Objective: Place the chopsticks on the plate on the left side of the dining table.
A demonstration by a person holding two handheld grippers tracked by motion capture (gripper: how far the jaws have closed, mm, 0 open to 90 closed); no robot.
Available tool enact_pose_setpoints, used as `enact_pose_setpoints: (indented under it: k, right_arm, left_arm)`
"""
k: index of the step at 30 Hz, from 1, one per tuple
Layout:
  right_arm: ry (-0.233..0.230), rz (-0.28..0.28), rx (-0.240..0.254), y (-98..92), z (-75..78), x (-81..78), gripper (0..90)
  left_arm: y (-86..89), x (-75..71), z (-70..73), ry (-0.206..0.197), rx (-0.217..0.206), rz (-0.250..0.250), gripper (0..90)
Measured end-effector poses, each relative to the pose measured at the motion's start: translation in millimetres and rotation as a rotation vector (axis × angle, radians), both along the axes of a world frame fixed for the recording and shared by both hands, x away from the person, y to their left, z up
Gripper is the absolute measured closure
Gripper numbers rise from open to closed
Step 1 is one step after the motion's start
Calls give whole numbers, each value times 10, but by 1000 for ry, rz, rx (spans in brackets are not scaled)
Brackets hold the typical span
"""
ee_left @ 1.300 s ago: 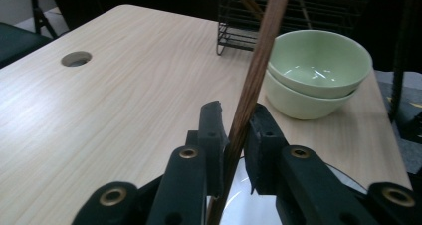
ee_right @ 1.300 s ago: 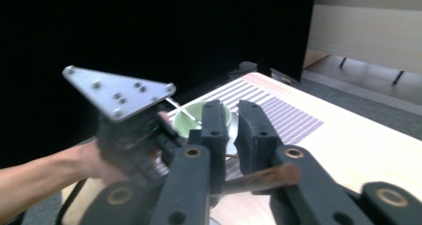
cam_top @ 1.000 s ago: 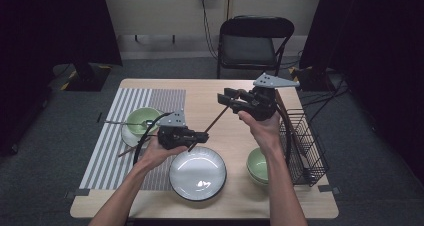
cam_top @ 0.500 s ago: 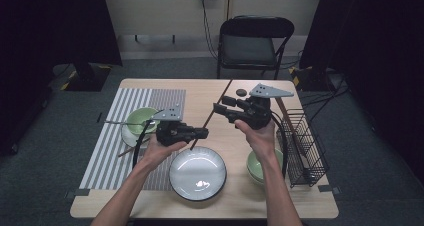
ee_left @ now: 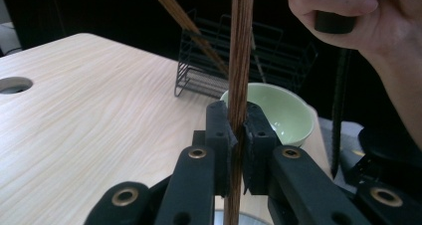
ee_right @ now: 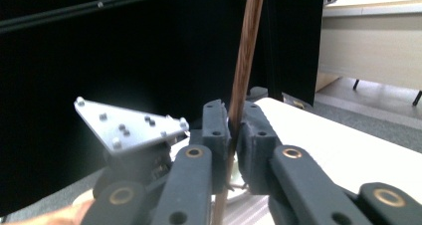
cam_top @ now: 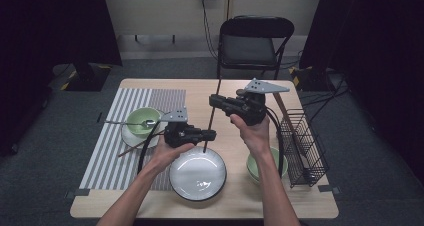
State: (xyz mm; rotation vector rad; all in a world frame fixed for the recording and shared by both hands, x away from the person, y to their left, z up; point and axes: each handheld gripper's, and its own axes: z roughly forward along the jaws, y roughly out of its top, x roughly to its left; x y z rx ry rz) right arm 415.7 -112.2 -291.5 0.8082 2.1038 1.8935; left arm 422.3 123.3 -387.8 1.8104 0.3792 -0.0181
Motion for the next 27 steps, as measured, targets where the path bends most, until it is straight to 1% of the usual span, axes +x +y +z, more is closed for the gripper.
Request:
enact_pose_setpoints:
  k: [1,2,3,5,6,8,9,11,12,15,17,19,20,21,22,23,26,27]
  right_arm:
    - [-3,-2,11,-1,16,-3,774]
    - [-8,1,18,-1,25,-6,755]
    - [-7,-5,11,0,28,-12,744]
    - [0,-11,10,1,5,-15,711]
    - [8,-14,8,0,-14,-16,706]
    - [15,-12,8,6,-62,-21,703]
    - [20,-10,2,19,-86,-26,704]
    - [24,-5,-5,46,-131,-32,719]
    - [28,1,0,58,-150,-31,747]
    - [30,27,-9,102,-186,-30,805]
    - [25,27,-16,125,-183,-29,844]
    - [21,42,-20,145,-171,-24,849]
    - [13,46,-24,156,-163,-25,851]
    - [11,46,-30,160,-149,-29,851]
    - [9,50,-25,161,-136,-29,852]
    - [11,50,-27,156,-121,-27,852]
    - [9,50,-21,128,-93,-24,853]
    - [11,43,-23,118,-90,-29,854]
  left_arm:
    - [-8,-4,2,6,-13,0,841]
    - [-7,-5,9,4,-19,2,841]
    - [1,-5,22,2,-26,3,841]
    - [23,-5,51,7,-57,16,841]
    - [36,-5,65,10,-73,23,841]
    - [59,-1,93,12,-89,35,841]
    - [68,1,104,8,-83,44,841]
    - [76,6,110,5,-89,46,840]
    - [79,7,110,6,-90,49,840]
    - [88,13,104,11,-83,54,840]
    - [87,11,96,5,-76,50,839]
    - [91,6,94,-1,-78,48,837]
    - [87,-3,91,-6,-71,45,823]
    - [79,-14,86,-13,-66,43,781]
    - [77,-24,85,-16,-63,34,760]
    - [76,-31,85,-19,-64,31,759]
    - [93,-31,105,-17,-90,53,725]
    - [99,-29,111,-16,-93,54,720]
